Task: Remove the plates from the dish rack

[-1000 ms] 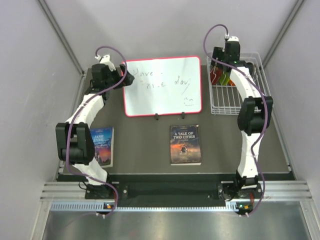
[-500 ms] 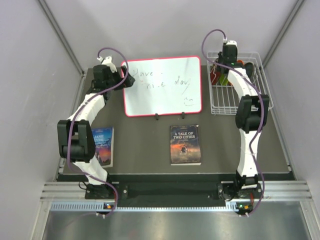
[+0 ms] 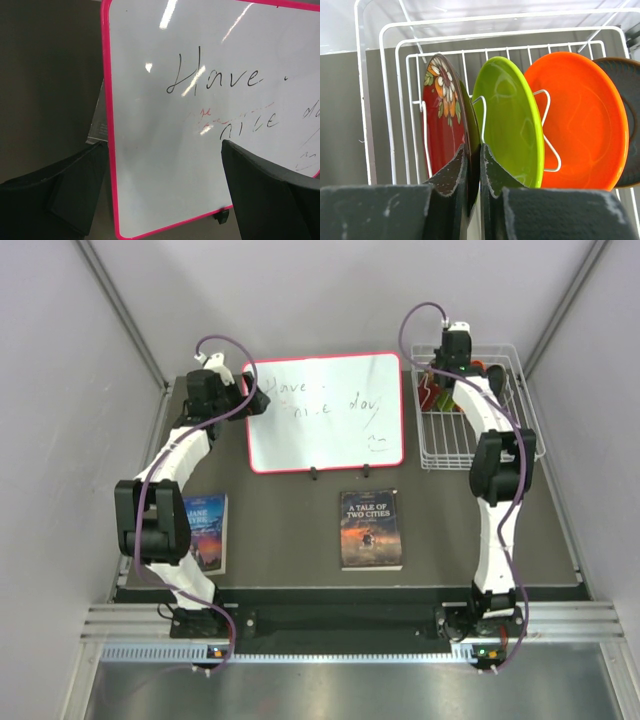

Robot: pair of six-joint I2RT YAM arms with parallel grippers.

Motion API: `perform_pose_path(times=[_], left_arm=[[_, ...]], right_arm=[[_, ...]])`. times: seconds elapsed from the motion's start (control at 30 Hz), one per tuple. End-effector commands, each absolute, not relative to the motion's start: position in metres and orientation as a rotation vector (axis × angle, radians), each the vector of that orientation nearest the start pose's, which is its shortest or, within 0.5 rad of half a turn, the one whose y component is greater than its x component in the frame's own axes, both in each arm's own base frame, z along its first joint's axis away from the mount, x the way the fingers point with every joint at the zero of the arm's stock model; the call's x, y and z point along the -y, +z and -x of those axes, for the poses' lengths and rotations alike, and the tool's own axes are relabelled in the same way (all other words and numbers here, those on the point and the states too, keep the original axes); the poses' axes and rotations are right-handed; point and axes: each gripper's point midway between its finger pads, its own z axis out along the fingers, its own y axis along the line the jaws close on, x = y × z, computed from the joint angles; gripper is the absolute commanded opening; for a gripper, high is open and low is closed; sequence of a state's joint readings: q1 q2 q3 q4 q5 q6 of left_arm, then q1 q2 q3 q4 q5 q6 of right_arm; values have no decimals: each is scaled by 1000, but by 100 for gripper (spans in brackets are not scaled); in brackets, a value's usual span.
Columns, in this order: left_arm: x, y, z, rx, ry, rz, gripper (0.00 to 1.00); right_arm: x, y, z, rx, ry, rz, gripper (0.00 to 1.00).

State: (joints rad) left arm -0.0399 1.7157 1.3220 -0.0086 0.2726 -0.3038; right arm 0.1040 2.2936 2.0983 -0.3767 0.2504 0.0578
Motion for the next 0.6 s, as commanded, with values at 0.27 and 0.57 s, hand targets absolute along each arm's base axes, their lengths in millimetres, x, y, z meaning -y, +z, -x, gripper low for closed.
perform_pose_path(times=[0.27,0.57], left_arm=[[68,223,-518,-1936,-421,98,99],[84,238,-511,-1910,-534,58,99]], right_arm=[[-42,315,-600,-1699,-523,-127,0],[-22,385,-536,-1566,-585,-232,0]])
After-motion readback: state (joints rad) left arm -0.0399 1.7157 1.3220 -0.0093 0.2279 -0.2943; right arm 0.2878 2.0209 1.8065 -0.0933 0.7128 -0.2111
